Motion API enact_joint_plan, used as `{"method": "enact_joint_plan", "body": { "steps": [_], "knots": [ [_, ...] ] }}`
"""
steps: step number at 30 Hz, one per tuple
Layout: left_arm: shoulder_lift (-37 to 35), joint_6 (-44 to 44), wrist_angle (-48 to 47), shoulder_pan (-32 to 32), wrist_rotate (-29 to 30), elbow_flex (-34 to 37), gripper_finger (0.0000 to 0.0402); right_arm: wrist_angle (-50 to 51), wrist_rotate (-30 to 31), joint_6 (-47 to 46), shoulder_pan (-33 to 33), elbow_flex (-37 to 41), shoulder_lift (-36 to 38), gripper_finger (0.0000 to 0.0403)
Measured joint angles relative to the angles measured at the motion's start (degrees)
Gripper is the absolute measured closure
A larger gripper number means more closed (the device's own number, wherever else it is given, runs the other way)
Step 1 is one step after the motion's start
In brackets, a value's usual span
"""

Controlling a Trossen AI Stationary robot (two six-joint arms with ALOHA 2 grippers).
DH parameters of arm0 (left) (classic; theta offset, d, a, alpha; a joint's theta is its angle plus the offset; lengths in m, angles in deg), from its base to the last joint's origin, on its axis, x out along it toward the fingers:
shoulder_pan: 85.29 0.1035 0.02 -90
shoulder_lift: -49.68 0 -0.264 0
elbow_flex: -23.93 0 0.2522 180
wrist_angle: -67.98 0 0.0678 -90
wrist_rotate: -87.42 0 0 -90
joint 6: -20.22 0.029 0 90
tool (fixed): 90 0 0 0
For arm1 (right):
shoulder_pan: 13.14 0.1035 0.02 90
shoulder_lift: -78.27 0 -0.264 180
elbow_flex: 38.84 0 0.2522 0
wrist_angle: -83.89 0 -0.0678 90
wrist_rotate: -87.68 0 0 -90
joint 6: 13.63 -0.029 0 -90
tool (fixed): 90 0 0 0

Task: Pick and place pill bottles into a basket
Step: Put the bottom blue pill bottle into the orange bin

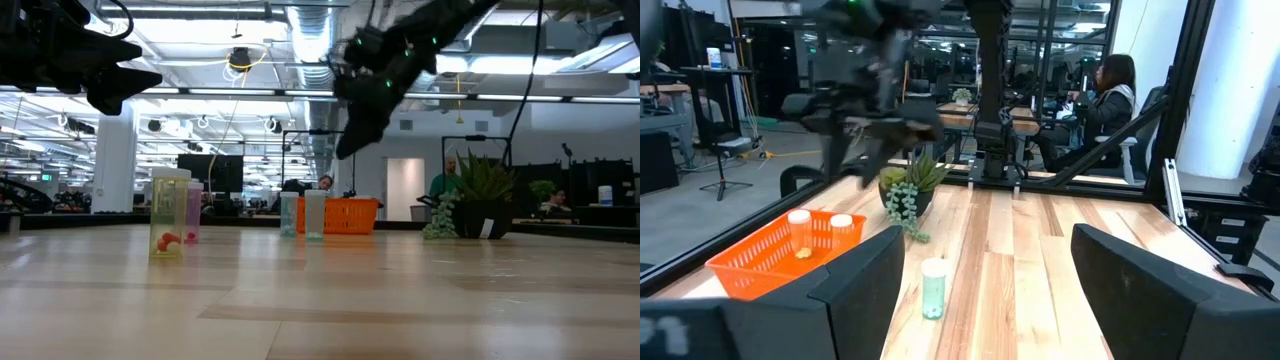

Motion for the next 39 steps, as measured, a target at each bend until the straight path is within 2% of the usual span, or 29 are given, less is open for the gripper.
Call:
{"method": "enact_joint_plan", "body": {
  "steps": [7, 13, 30, 39],
  "knots": [
    [0.0, 0.0, 0.0, 0.0, 0.0, 0.0, 0.0125, 1.8, 4.6, 2.1, 10.2, -1.1, 0.0, 0.0209],
    [0.0, 0.0, 0.0, 0.0, 0.0, 0.0, 0.0125, 1.5, 5.9, 0.3, 15.2, -1.1, -0.3, 0.0209],
    [0.1, 0.0, 0.0, 0.0, 0.0, 0.0, 0.0125, -0.1, 2.9, -1.7, 16.5, -1.1, -9.3, 0.0210],
    [0.1, 0.0, 0.0, 0.0, 0.0, 0.0, 0.0125, -2.1, 2.9, -1.4, 16.3, -1.0, -9.1, 0.0210]
  ]
}}
